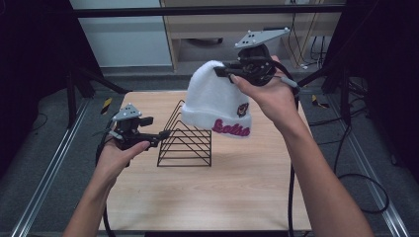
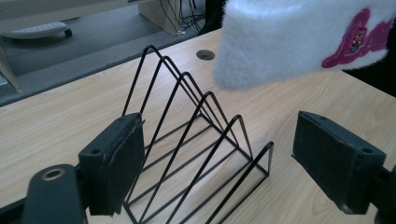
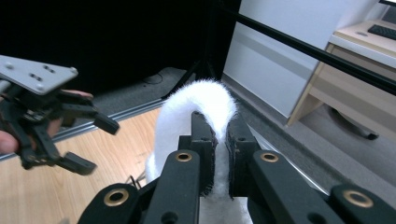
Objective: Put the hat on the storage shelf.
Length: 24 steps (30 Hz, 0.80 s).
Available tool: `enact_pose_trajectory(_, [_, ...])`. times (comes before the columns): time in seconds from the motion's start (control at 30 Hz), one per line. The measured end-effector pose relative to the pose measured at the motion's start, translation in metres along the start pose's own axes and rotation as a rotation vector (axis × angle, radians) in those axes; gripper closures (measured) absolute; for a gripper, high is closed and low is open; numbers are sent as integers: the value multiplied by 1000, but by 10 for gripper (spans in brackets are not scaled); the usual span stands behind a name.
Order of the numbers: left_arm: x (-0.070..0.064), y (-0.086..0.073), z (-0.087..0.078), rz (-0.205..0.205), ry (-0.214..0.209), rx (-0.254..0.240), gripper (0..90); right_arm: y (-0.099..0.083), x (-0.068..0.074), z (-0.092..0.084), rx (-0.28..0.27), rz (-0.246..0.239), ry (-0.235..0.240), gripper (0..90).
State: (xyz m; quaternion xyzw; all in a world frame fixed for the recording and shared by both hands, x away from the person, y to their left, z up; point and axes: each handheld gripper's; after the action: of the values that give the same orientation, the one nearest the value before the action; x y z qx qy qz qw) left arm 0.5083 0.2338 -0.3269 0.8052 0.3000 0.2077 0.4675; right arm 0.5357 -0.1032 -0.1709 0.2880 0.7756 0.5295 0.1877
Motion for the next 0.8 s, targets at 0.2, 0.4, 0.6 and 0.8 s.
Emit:
enact_pose_trajectory(0.2, [1,9,-1,-4,0,-17,172,18,10,4,-26,-11,26,846])
enact_pose_trajectory(0.4, [6,14,5,-9,-19,-10,176,25,19,12,-37,-15,52,845])
enact_pose_trajectory(0.6, [9,13,10,-24,-35,-9,182,27,23,20,-35,-13,64,845])
enact_pose_trajectory(0.8, [15,14,11,-50,-50,-17,202,30,26,27,-33,-11,83,845])
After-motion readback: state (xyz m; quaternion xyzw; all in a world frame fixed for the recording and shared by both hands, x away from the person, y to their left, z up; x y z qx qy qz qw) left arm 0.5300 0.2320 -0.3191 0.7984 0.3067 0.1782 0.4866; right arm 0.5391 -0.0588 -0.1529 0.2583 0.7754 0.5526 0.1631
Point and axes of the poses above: each handheld gripper's, and its own axes: z roughly forward along the jaws, y roughly out of its top, x roughly to its left, and after that the axes turned 8 degrees about z, right-handed
